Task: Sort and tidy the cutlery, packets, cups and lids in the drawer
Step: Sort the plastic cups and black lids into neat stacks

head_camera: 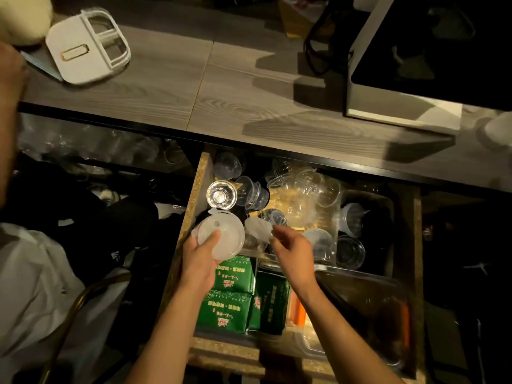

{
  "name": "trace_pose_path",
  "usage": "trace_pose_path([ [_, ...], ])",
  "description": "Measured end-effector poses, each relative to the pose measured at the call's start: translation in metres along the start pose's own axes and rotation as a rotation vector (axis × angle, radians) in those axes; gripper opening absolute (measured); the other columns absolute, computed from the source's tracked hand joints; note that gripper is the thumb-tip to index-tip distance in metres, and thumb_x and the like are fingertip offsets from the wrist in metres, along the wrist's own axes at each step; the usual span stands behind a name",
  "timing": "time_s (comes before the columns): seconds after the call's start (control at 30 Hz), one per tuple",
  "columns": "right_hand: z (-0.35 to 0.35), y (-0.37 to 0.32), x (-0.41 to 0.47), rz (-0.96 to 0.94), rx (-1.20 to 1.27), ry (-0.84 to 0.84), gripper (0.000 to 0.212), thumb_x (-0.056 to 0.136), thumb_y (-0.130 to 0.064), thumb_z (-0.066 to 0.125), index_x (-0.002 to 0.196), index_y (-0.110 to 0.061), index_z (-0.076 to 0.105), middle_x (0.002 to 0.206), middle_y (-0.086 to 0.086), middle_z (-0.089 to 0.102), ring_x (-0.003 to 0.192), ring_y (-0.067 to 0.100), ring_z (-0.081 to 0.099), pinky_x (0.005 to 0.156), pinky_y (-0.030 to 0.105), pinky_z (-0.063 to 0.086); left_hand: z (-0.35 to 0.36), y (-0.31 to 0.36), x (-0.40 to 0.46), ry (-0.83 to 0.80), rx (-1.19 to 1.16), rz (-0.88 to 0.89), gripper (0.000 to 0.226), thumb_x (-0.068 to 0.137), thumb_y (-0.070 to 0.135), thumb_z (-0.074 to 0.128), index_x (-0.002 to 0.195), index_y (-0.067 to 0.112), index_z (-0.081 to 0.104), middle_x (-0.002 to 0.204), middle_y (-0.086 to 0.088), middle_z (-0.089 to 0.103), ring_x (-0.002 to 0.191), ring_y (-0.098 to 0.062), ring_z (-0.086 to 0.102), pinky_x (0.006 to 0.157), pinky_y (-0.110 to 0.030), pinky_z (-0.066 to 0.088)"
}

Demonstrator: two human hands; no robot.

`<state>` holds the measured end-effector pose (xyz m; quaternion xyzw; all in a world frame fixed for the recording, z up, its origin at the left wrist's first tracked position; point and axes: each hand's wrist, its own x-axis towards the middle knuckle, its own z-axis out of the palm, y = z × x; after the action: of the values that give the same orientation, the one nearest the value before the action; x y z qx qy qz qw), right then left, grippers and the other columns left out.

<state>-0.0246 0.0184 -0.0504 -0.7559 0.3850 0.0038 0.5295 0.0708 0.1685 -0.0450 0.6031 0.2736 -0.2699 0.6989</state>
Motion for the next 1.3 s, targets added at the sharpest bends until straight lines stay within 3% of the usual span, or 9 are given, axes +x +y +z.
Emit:
trace_pose_path([
  [0.13, 0.026, -0.005, 0.028, -0.105, -0.354, -0.147, 0.049, 0.089, -0.016, 0.065, 0.137, -0.014, 0.056, 0.133, 0.009, 0.061, 0.113, 0.024, 0.061, 0.093, 0.033, 0.05, -0.008, 0.001, 0.011, -0.04, 0.073, 0.059, 0.035, 0.095, 0.002, 0.059, 0.12, 0.028, 0.059, 0.122, -0.001, 0.059, 0.113, -0.026, 0.058, 0.074, -0.04, 0.056],
  [0.3, 0.043, -0.003, 0.043, -0.071, -0.688, -0.117, 0.048, 0.095, -0.04, 0.057, 0.138, -0.018, 0.051, 0.132, 0.005, 0.058, 0.116, 0.025, 0.057, 0.088, 0.036, 0.05, -0.019, 0.002, 0.018, -0.06, 0.092, 0.032, 0.036, 0.094, 0.005, 0.062, 0.113, 0.036, 0.063, 0.127, 0.0, 0.057, 0.117, -0.027, 0.056, 0.082, -0.049, 0.058],
  [0.4, 0.058, 0.004, 0.041, -0.094, -0.849, -0.149, 0.041, 0.098, -0.035, 0.053, 0.133, -0.013, 0.05, 0.129, 0.005, 0.059, 0.121, 0.026, 0.048, 0.094, 0.037, 0.046, -0.023, 0.003, 0.021, -0.066, 0.078, 0.015, 0.036, 0.095, 0.006, 0.062, 0.114, 0.036, 0.062, 0.13, -0.002, 0.055, 0.116, -0.026, 0.056, 0.077, -0.044, 0.058],
  [0.57, 0.057, 0.012, 0.041, 0.039, -0.616, -0.084, 0.023, 0.093, -0.029, 0.064, 0.11, -0.014, 0.066, 0.109, 0.004, 0.065, 0.088, 0.022, 0.067, 0.074, 0.031, 0.056, -0.03, 0.006, 0.02, -0.082, 0.04, 0.002, 0.037, 0.095, 0.004, 0.06, 0.115, 0.035, 0.062, 0.132, -0.004, 0.056, 0.117, -0.028, 0.056, 0.076, -0.043, 0.058],
  [0.8, 0.035, 0.02, 0.028, 0.04, -0.36, -0.09, 0.026, 0.084, -0.027, 0.074, 0.103, -0.015, 0.061, 0.091, -0.003, 0.064, 0.08, 0.017, 0.063, 0.06, 0.023, 0.047, -0.032, 0.008, 0.014, -0.098, 0.081, -0.018, 0.036, 0.095, 0.007, 0.061, 0.115, 0.036, 0.062, 0.135, -0.004, 0.052, 0.118, -0.029, 0.054, 0.07, -0.041, 0.059],
  [0.97, 0.024, 0.024, 0.017, 0.04, -0.228, -0.022, 0.032, 0.09, -0.02, 0.069, 0.114, -0.01, 0.05, 0.108, 0.007, 0.07, 0.094, 0.025, 0.068, 0.08, 0.039, 0.057, -0.027, 0.009, 0.004, -0.133, 0.13, -0.042, 0.032, 0.096, 0.01, 0.062, 0.11, 0.039, 0.063, 0.124, 0.004, 0.049, 0.109, -0.024, 0.053, 0.066, -0.046, 0.061],
  [1.07, 0.013, 0.017, 0.012, -0.018, -0.025, -0.058, 0.045, 0.09, -0.013, 0.068, 0.131, -0.019, 0.049, 0.115, 0.0, 0.065, 0.099, 0.019, 0.068, 0.082, 0.031, 0.058, -0.022, 0.009, 0.0, -0.139, 0.138, -0.048, 0.032, 0.096, 0.01, 0.062, 0.107, 0.039, 0.063, 0.121, 0.006, 0.05, 0.106, -0.023, 0.054, 0.07, -0.05, 0.061],
  [1.17, 0.003, 0.015, 0.01, -0.126, -0.077, -0.199, 0.065, 0.092, -0.015, 0.065, 0.146, -0.038, 0.039, 0.125, -0.007, 0.048, 0.1, 0.005, 0.056, 0.084, 0.008, 0.049, -0.018, 0.007, -0.002, -0.134, 0.097, -0.067, 0.031, 0.096, 0.008, 0.061, 0.107, 0.038, 0.062, 0.12, 0.006, 0.052, 0.106, -0.024, 0.054, 0.076, -0.054, 0.059],
  [1.3, -0.01, 0.017, 0.018, -0.172, -0.033, -0.296, 0.063, 0.087, -0.012, 0.071, 0.135, -0.043, 0.044, 0.127, -0.009, 0.05, 0.115, 0.013, 0.052, 0.102, 0.034, 0.048, -0.012, 0.007, -0.002, -0.135, 0.081, -0.079, 0.031, 0.096, 0.007, 0.06, 0.112, 0.033, 0.06, 0.116, 0.006, 0.053, 0.105, -0.024, 0.054, 0.079, -0.053, 0.058],
])
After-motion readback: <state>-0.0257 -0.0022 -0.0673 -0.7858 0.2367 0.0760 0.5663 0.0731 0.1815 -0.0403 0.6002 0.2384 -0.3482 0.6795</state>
